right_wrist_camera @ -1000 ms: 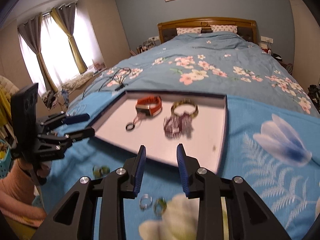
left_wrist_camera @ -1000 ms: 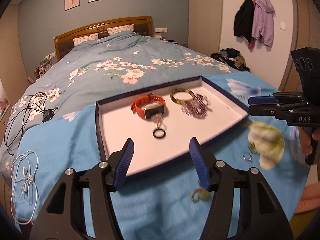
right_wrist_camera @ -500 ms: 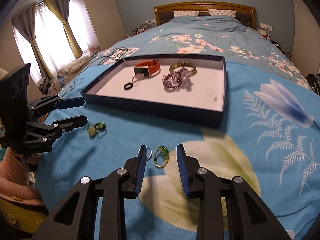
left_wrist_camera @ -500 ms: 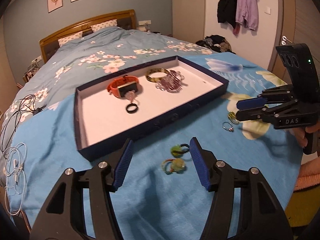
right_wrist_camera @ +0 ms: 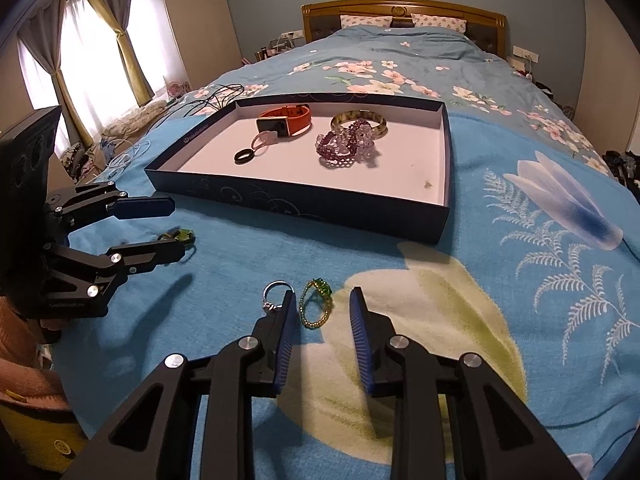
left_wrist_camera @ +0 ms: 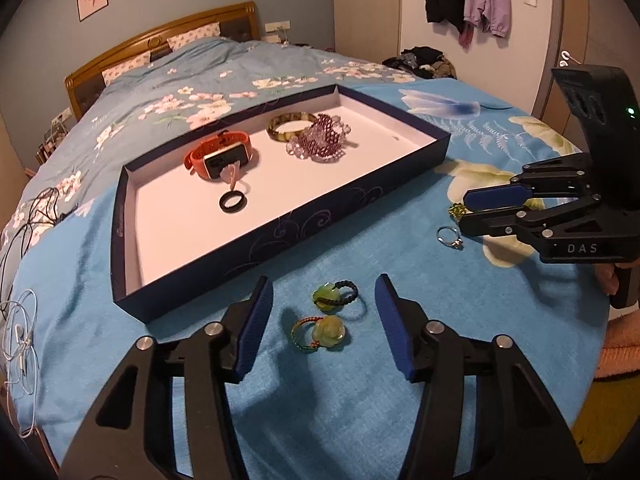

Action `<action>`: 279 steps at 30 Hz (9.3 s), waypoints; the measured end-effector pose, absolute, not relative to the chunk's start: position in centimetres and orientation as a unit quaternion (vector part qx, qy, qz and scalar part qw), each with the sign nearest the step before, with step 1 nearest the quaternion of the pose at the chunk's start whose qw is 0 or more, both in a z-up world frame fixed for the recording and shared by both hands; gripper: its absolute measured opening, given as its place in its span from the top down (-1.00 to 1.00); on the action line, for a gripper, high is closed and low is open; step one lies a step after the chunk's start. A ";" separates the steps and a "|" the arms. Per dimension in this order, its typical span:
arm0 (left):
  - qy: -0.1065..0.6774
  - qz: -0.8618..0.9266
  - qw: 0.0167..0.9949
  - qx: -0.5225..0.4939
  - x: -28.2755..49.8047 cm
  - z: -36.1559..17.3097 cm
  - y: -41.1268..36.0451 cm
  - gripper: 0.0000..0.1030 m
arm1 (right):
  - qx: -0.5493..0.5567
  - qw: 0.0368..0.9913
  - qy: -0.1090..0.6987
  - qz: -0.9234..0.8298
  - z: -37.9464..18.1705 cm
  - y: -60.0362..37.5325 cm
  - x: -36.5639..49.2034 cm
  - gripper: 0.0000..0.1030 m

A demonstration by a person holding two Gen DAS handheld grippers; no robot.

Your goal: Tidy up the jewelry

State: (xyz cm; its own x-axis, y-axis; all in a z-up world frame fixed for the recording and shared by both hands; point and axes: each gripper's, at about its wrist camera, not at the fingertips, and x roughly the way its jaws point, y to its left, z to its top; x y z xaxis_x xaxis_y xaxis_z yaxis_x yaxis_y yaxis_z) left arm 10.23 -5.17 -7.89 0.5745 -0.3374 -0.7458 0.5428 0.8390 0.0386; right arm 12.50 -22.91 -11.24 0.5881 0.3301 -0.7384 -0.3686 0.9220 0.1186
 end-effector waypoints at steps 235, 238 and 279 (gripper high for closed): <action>0.430 -0.231 0.872 0.039 9.7 -9.1 -3.1 0.51 | -0.071 0.887 0.403 0.213 -11.3 -19.6 12.0 0.70; 0.430 -0.231 0.872 0.035 9.7 -9.1 -3.0 0.51 | -0.073 0.888 0.402 0.212 -11.3 -19.6 12.0 0.70; 0.391 -0.230 0.891 0.023 8.6 -7.0 -2.4 0.66 | -0.033 0.906 0.358 0.224 -9.2 -20.2 11.8 0.70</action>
